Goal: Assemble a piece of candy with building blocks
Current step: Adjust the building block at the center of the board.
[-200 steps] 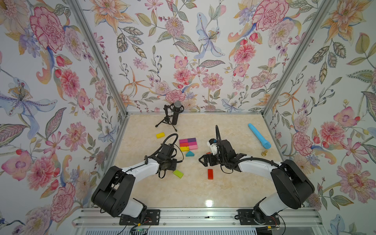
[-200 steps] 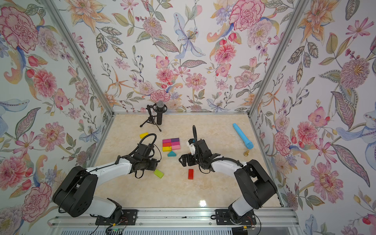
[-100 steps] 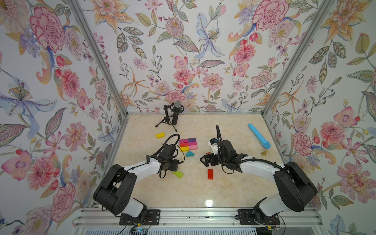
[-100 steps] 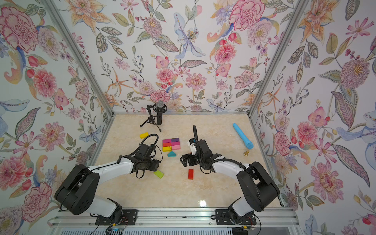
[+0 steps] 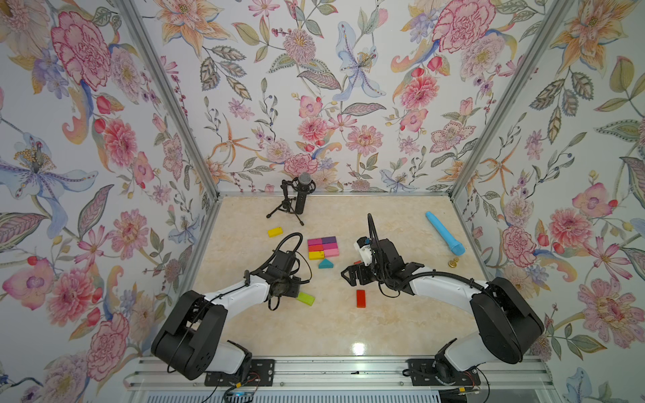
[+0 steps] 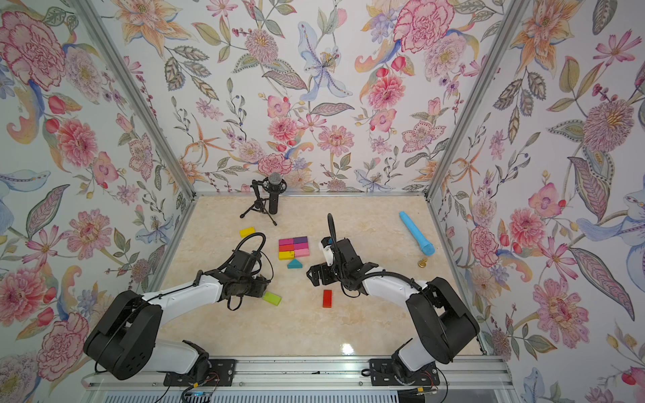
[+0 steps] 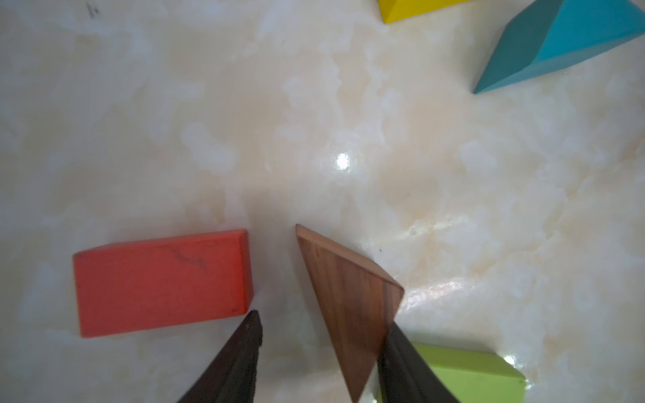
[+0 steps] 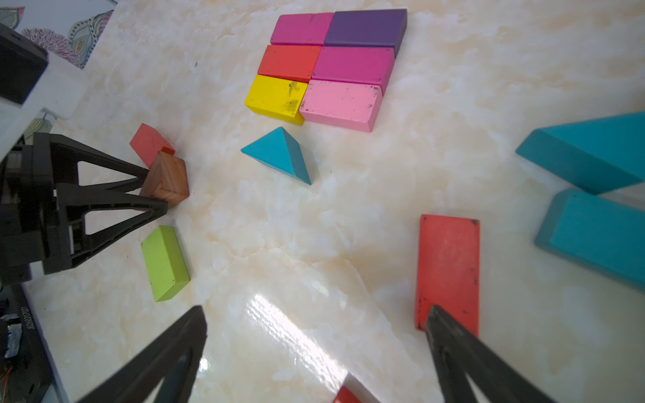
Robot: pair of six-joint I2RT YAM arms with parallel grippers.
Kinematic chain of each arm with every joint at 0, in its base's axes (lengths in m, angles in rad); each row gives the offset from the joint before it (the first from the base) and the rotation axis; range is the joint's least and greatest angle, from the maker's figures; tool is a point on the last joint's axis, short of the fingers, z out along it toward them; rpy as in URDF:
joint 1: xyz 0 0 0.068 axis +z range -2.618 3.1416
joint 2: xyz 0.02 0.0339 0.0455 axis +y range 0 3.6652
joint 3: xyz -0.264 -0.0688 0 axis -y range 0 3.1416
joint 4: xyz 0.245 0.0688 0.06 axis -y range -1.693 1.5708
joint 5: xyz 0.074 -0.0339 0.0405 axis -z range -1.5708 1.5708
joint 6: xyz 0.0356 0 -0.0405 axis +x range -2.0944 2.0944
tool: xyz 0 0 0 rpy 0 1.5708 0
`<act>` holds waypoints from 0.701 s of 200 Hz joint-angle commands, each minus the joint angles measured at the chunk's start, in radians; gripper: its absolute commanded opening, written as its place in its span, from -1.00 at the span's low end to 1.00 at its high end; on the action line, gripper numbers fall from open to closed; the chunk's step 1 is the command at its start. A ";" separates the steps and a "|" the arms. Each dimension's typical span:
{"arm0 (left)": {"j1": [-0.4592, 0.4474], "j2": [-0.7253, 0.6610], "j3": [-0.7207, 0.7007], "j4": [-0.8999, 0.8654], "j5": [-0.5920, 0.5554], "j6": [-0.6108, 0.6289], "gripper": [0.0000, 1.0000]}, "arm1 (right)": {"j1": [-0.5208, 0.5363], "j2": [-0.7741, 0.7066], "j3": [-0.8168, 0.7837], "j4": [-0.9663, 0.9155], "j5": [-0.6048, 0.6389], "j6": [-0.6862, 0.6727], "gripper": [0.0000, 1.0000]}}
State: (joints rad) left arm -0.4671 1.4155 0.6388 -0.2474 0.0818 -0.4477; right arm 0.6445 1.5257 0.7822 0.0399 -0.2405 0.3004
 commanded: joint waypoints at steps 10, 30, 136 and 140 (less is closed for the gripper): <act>0.038 -0.033 -0.012 -0.034 -0.029 0.015 0.04 | 0.039 -0.002 0.038 -0.016 0.025 -0.027 1.00; 0.053 -0.028 -0.012 -0.045 -0.034 0.014 -0.02 | 0.053 0.001 0.049 -0.021 0.034 -0.040 1.00; 0.244 -0.298 -0.128 0.103 0.191 -0.127 0.25 | 0.215 0.137 0.274 -0.087 0.133 -0.129 0.99; 0.254 -0.306 -0.128 0.106 0.190 -0.130 0.27 | 0.225 0.152 0.293 -0.092 0.144 -0.122 0.99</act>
State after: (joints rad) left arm -0.2649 1.1648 0.5312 -0.2047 0.2073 -0.5259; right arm 0.8360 1.6077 0.9833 -0.0238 -0.1478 0.1646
